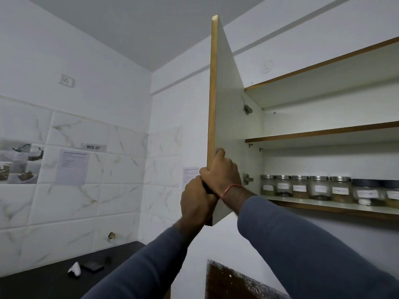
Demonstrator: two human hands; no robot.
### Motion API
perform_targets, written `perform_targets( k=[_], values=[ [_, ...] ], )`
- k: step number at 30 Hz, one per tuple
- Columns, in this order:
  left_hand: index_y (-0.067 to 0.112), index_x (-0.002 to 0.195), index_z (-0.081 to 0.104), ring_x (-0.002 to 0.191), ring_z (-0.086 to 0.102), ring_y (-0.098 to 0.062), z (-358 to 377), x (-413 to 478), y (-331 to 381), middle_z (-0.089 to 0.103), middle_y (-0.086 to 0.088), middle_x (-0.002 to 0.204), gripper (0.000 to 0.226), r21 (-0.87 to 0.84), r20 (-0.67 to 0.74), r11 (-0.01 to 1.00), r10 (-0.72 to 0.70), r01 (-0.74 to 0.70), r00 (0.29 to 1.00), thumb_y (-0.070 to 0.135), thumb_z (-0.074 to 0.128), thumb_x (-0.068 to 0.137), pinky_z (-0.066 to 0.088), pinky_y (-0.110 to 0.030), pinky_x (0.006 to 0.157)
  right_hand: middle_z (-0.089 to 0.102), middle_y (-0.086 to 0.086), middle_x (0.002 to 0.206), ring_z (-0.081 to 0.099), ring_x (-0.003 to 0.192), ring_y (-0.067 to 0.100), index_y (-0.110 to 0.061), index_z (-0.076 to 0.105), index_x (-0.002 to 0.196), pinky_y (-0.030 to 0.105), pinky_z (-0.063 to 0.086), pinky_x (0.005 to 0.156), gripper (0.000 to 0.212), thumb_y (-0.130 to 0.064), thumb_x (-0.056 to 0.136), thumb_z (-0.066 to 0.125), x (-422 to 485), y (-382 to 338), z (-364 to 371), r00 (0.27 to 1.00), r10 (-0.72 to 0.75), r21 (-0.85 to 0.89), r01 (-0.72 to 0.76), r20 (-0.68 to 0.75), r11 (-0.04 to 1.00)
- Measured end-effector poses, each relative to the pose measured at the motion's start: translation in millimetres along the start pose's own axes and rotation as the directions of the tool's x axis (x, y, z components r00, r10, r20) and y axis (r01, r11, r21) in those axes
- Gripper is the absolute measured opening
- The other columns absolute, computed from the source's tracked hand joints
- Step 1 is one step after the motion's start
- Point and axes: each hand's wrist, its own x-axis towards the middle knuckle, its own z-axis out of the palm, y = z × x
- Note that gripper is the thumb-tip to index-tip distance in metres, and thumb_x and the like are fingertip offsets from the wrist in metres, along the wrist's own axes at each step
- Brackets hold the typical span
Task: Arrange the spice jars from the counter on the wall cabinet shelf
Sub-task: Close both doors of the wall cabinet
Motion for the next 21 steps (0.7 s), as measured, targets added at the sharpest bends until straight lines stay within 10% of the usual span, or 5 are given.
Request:
perform_targets(
  k=[5, 11, 16, 18, 21],
  values=[
    [0.021, 0.098, 0.055, 0.07, 0.053, -0.004, 50.1, -29.6, 54.3, 0.057, 0.012, 0.088, 0.025, -0.171, 0.01, 0.972, 0.168, -0.164, 0.986, 0.027, 0.067, 0.078, 0.034, -0.009, 0.055, 0.06, 0.005, 0.097, 0.057, 0.089, 0.025, -0.01, 0.049, 0.112, 0.03, 0.045, 0.071, 0.031, -0.025, 0.086, 0.059, -7.5, 54.2, -57.9, 0.997, 0.058, 0.042, -0.056, -0.05, 0.998],
    [0.015, 0.127, 0.044, 0.117, 0.049, -0.01, 172.3, -48.3, 118.2, 0.05, 0.002, 0.125, 0.054, -0.409, 0.048, 0.84, 0.409, -0.356, 0.911, 0.051, 0.046, 0.087, 0.045, -0.029, 0.099, 0.068, 0.002, 0.102, 0.063, 0.09, 0.019, -0.011, 0.062, 0.105, 0.029, 0.053, 0.075, 0.025, -0.018, 0.082, 0.067, -6.5, 154.5, -134.1, 0.974, 0.225, 0.193, -0.219, -0.01, 0.956],
    [0.01, 0.148, -0.017, 0.147, -0.001, -0.033, 277.4, -54.7, 163.1, -0.001, -0.02, 0.158, 0.1, -0.118, 0.118, 0.922, 0.382, -0.369, 0.917, 0.054, 0.049, 0.087, 0.017, -0.051, 0.118, 0.068, 0.006, 0.112, 0.064, 0.101, 0.022, -0.011, 0.062, 0.116, 0.031, 0.053, 0.086, 0.031, -0.02, 0.087, 0.065, 6.0, 237.1, -170.7, 0.934, 0.355, 0.212, -0.341, -0.03, 0.916],
    [0.001, 0.149, -0.003, 0.139, 0.027, -0.043, 303.4, -52.9, 177.2, 0.024, -0.029, 0.152, 0.116, -0.007, 0.128, 0.913, 0.405, -0.407, 0.905, 0.053, 0.068, 0.073, 0.037, -0.058, 0.104, 0.067, 0.007, 0.114, 0.064, 0.104, 0.024, -0.01, 0.06, 0.119, 0.037, 0.054, 0.092, 0.033, -0.02, 0.088, 0.064, 17.3, 264.6, -175.3, 0.911, 0.409, 0.205, -0.392, -0.048, 0.897],
    [-0.003, 0.143, 0.031, 0.136, 0.034, -0.044, 340.8, -50.0, 181.7, 0.031, -0.03, 0.149, 0.078, 0.04, 0.125, 0.891, 0.445, -0.452, 0.887, 0.049, 0.044, 0.086, 0.045, -0.059, 0.097, 0.067, 0.007, 0.116, 0.063, 0.105, 0.025, -0.011, 0.058, 0.122, 0.041, 0.053, 0.095, 0.035, -0.022, 0.088, 0.061, 31.8, 296.8, -176.0, 0.892, 0.45, 0.186, -0.436, -0.039, 0.881]
  ],
)
